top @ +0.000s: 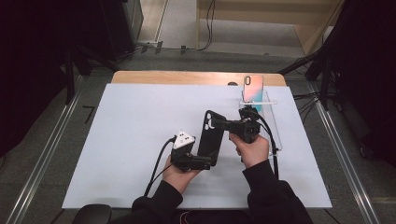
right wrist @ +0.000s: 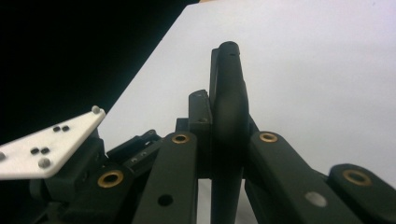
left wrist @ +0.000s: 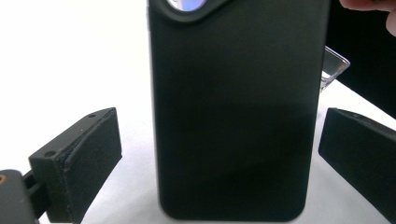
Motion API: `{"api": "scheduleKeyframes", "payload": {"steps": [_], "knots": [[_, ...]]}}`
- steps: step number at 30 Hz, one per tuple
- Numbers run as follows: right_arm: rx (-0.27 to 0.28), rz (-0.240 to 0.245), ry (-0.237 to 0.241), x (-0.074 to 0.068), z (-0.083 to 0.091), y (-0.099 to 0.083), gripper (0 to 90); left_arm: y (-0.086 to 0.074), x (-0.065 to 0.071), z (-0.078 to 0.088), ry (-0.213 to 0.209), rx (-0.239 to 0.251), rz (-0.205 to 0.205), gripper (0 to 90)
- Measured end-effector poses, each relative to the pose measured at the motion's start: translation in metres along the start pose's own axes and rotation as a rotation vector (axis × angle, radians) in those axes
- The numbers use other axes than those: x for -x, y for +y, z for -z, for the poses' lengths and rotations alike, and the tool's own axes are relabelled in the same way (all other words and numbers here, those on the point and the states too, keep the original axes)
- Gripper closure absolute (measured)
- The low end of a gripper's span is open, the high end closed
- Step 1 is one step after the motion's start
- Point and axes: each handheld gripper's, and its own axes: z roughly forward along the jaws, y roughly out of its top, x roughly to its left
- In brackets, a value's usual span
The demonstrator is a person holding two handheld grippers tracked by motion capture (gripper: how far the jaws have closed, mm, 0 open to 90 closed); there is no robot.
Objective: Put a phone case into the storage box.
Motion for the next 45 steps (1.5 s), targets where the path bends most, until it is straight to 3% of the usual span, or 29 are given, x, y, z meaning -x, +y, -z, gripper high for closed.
{"api": "scheduleKeyframes", "payload": {"steps": [11,14,17,18,29,36,45], "knots": [[-0.021,0.108,-0.015,-0.001,0.006,-0.002,82.4,0.016,-0.01,0.011,-0.07,-0.102,0.013,6.7],[-0.022,0.141,0.001,-0.001,0.009,-0.003,82.4,0.023,-0.014,0.017,-0.099,-0.115,0.0,7.1],[-0.039,0.174,0.011,-0.001,0.012,-0.005,82.5,0.029,-0.019,0.022,-0.147,-0.127,-0.012,14.0],[-0.042,0.18,0.018,0.0,0.012,-0.006,82.4,0.031,-0.02,0.023,-0.141,-0.131,-0.021,14.2],[-0.081,0.266,0.074,0.001,0.017,-0.011,82.4,0.051,-0.039,0.039,-0.237,-0.148,-0.067,15.4],[-0.103,0.323,0.123,0.002,0.016,-0.013,82.4,0.06,-0.043,0.047,-0.297,-0.16,-0.142,15.4],[-0.142,0.397,0.191,0.0,0.009,-0.016,82.4,0.066,-0.051,0.052,-0.386,-0.15,-0.173,16.0]]}}
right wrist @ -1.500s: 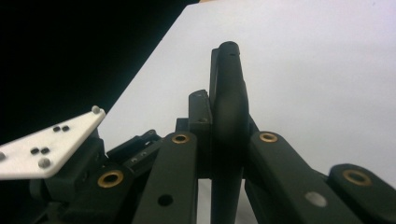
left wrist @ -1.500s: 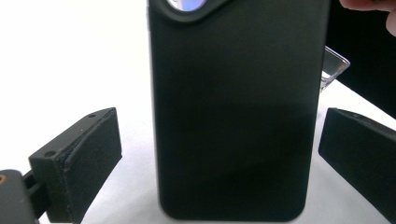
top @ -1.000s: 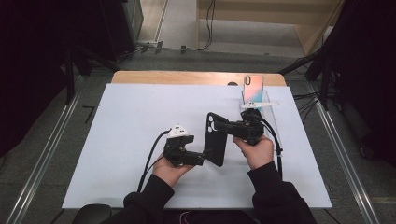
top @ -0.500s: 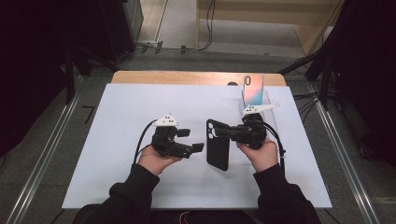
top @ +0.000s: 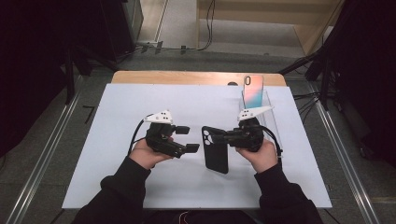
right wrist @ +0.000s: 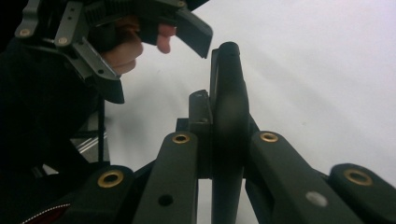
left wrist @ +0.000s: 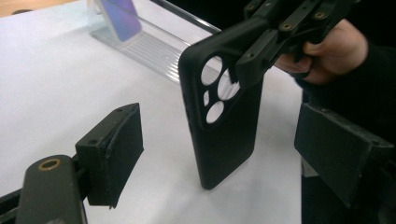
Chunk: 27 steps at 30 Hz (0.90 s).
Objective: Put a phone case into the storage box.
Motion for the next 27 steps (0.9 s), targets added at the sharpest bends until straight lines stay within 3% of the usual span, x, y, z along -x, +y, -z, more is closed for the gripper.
{"api": "scheduleKeyframes", "payload": {"steps": [3,5,7,11,15,27], "knots": [[-0.006,0.011,0.039,0.0,-0.005,0.0,82.3,0.002,-0.002,0.003,-0.016,0.0,-0.013,16.6],[-0.003,0.04,0.063,-0.002,-0.007,0.0,82.4,0.004,-0.002,0.005,-0.048,-0.004,-0.033,16.7],[-0.003,0.06,0.081,-0.004,-0.009,0.001,82.4,0.005,-0.002,0.006,-0.074,-0.002,-0.057,22.6],[-0.013,0.106,0.108,-0.008,-0.012,0.002,82.4,0.007,-0.005,0.008,-0.111,0.001,-0.053,28.1],[-0.014,0.12,0.134,-0.009,-0.013,0.002,82.4,0.008,-0.005,0.01,-0.149,-0.007,-0.101,41.6],[-0.025,0.166,0.189,-0.014,-0.016,0.002,82.4,0.008,-0.01,0.003,-0.199,-0.063,-0.088,62.5]]}}
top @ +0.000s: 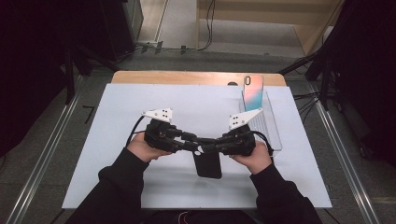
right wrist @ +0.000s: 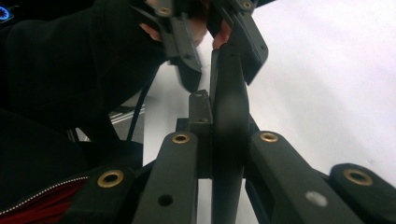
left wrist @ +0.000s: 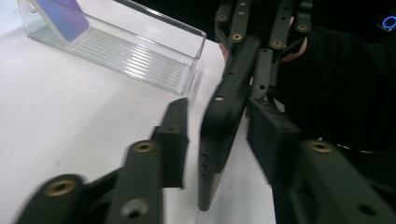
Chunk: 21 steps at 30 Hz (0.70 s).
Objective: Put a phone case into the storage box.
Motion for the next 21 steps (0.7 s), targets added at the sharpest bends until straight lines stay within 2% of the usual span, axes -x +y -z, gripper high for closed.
{"api": "scheduleKeyframes", "payload": {"steps": [3,7,10,14,16,18,21], "knots": [[0.004,0.0,0.005,0.0006,0.0004,0.0002,82.4,0.0,0.0011,-0.0002,-0.008,0.006,-0.018,69.0],[0.01,-0.003,0.024,0.0027,0.0013,-0.0006,82.2,-0.0005,0.002,0.001,-0.025,0.01,-0.038,72.8],[0.012,-0.011,0.041,0.004,0.0022,-0.0006,80.4,0.0,0.0037,0.002,-0.034,-0.003,-0.053,76.8],[0.011,-0.023,0.049,0.0051,0.0024,0.0001,79.1,0.0009,0.0041,0.0026,-0.036,-0.001,-0.058,77.4],[0.01,-0.035,0.037,0.0051,0.0024,0.0006,75.5,0.0018,0.005,0.0027,-0.03,-0.003,-0.058,77.7],[0.017,-0.035,0.032,0.0057,0.0015,0.0004,66.8,0.003,0.0059,0.0026,-0.026,-0.01,-0.063,78.0],[0.027,-0.051,0.028,0.0058,0.0015,0.0004,62.8,0.0039,0.0073,0.0033,-0.033,-0.014,-0.058,78.0]]}}
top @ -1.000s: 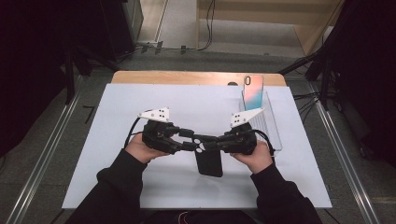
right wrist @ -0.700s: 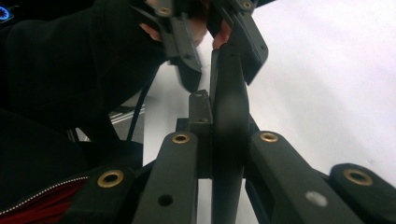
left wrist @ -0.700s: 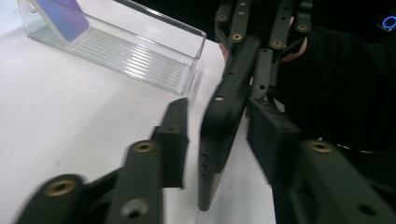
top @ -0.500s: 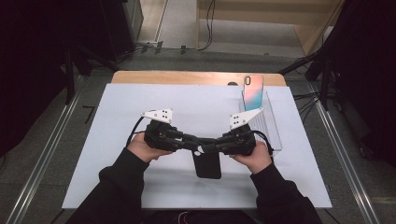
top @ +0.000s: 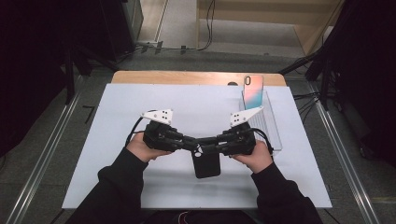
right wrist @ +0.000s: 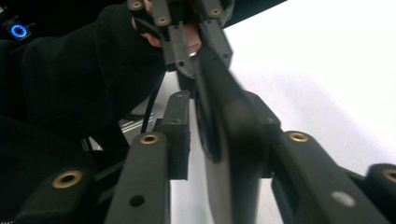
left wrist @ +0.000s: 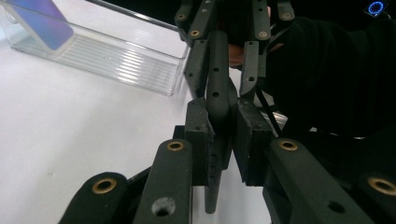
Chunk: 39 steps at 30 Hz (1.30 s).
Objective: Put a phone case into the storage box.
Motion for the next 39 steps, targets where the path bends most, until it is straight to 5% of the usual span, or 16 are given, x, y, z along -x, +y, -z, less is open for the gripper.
{"api": "scheduleKeyframes", "payload": {"steps": [6,11,18,23,39], "knots": [[0.026,0.001,-0.035,0.0,0.007,-0.001,48.6,0.002,0.003,0.007,0.035,0.002,0.009,78.0],[0.056,0.017,-0.105,-0.001,0.011,-0.002,29.8,0.006,0.003,0.014,0.095,0.016,0.049,77.9],[0.047,0.015,-0.162,-0.002,0.008,-0.004,19.9,0.009,0.002,0.023,0.182,0.037,0.122,77.8],[0.054,-0.006,-0.217,-0.001,0.004,-0.006,0.0,0.011,0.001,0.026,0.25,0.037,0.175,77.8],[0.082,-0.039,-0.409,-0.003,-0.009,-0.008,4.0,0.021,0.001,0.02,0.438,0.052,0.256,77.7]]}}
